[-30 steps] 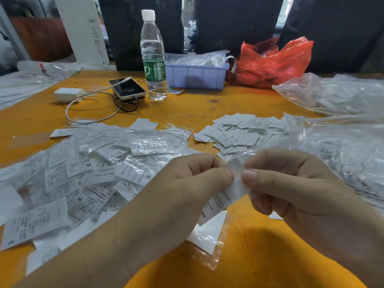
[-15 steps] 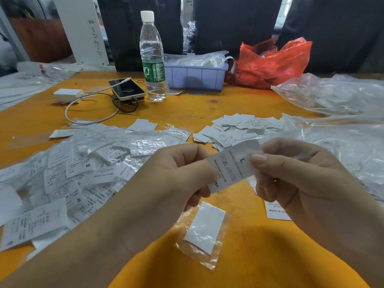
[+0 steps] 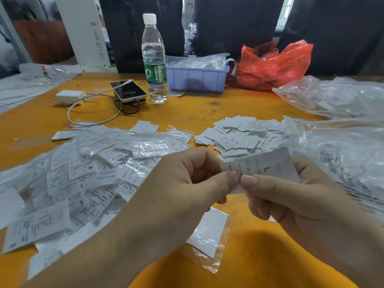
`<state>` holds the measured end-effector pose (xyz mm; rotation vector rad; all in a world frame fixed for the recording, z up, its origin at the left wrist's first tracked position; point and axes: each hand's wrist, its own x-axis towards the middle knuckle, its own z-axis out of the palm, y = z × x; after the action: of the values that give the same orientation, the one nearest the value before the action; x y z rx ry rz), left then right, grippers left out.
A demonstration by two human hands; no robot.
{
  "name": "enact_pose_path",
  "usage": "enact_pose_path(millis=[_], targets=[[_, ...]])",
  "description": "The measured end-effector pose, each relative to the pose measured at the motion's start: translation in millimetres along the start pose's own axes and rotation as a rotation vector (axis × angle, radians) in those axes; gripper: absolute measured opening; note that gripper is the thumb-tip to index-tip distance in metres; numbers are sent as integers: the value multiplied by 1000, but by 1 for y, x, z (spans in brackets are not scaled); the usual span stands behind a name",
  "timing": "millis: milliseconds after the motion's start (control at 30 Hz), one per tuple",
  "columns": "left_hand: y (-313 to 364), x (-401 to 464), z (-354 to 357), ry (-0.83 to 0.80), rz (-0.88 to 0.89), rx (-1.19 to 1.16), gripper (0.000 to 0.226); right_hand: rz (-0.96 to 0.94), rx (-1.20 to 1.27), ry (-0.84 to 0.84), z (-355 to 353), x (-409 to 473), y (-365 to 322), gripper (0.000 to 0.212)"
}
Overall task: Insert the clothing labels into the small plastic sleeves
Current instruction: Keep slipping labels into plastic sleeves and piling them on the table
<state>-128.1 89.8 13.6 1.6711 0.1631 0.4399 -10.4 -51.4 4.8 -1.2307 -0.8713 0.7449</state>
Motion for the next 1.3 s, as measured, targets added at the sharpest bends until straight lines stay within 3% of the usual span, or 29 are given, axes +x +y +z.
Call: enact_pose_path(millis=[233, 333, 467, 733, 867, 967, 1100, 1300], targets=[[2, 1, -5, -12, -27, -43, 14, 63, -15, -77, 2, 0, -1, 36], [3, 0, -7, -40, -12, -15, 13, 77, -31, -112, 5, 0, -2, 32], [3, 0, -9, -32, -13, 22, 8, 77, -74, -27, 2, 1, -1, 37], [2, 3, -14, 21, -81, 74, 11, 4, -104, 43, 3, 3, -2, 8], [3, 5, -15, -18, -150, 44, 27, -3, -182, 83, 1, 4, -5, 11], [-1, 2, -11, -2, -75, 257, 43, 11, -198, 51, 0, 5, -2, 12], [-2, 3, -16, 71, -129, 434, 33, 58, -203, 27, 1, 4, -1, 18], [-5, 5, -29, 362, -38, 964, 12, -29, -539, 174, 3, 0, -2, 23]])
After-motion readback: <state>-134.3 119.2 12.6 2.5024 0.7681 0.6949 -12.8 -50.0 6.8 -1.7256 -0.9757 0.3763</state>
